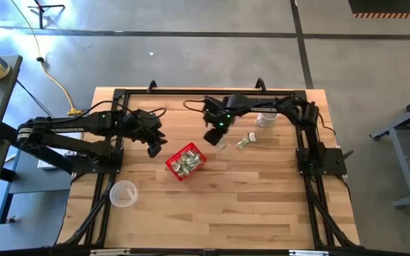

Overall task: Pick and place Stevia / Truvia into bins
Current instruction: Put the green stevia packet into the red basket

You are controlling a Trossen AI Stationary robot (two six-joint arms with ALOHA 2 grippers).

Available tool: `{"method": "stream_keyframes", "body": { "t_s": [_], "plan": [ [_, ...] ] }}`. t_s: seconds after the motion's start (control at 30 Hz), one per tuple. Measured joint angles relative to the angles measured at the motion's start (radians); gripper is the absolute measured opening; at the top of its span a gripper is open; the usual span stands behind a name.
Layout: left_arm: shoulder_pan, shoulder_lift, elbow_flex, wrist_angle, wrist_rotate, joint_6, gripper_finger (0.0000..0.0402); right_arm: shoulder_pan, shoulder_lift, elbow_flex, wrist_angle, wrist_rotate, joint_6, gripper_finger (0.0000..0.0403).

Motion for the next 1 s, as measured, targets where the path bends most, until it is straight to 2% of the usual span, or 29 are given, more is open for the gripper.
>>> {"method": "stream_keyframes", "body": {
  "t_s": [0.17, 0.33, 0.47, 0.63, 0.73, 0.9, 1.0],
  "plan": [
    [0.0, 0.0, 0.0, -0.003, 0.0, 0.0, 0.0179, 0.105, 0.007, 0.207, 0.053, -0.144, -0.072, 0.0005],
    [0.0, 0.0, 0.0, 0.001, -0.001, 0.0, 0.0179, 0.19, 0.075, 0.289, 0.079, -0.167, -0.049, 0.0021],
    [0.0, 0.0, 0.0, 0.004, -0.001, 0.0, 0.0179, 0.218, 0.129, 0.303, 0.128, -0.078, -0.028, 0.0051],
    [0.0, 0.0, 0.0, 0.002, -0.002, 0.0, 0.0179, 0.233, 0.145, 0.316, 0.169, -0.046, -0.032, 0.0131],
    [0.0, 0.0, 0.0, 0.004, -0.002, -0.003, 0.0179, 0.227, 0.125, 0.316, 0.05, 0.041, -0.113, 0.0185],
    [0.0, 0.0, 0.0, 0.009, 0.008, -0.046, 0.0179, 0.235, 0.055, 0.281, -0.224, 0.315, -0.332, 0.0247],
    [0.0, 0.0, 0.0, 0.008, 0.008, -0.056, 0.0179, 0.221, 0.006, 0.176, -0.274, 0.308, -0.397, 0.0259]
  ]
}}
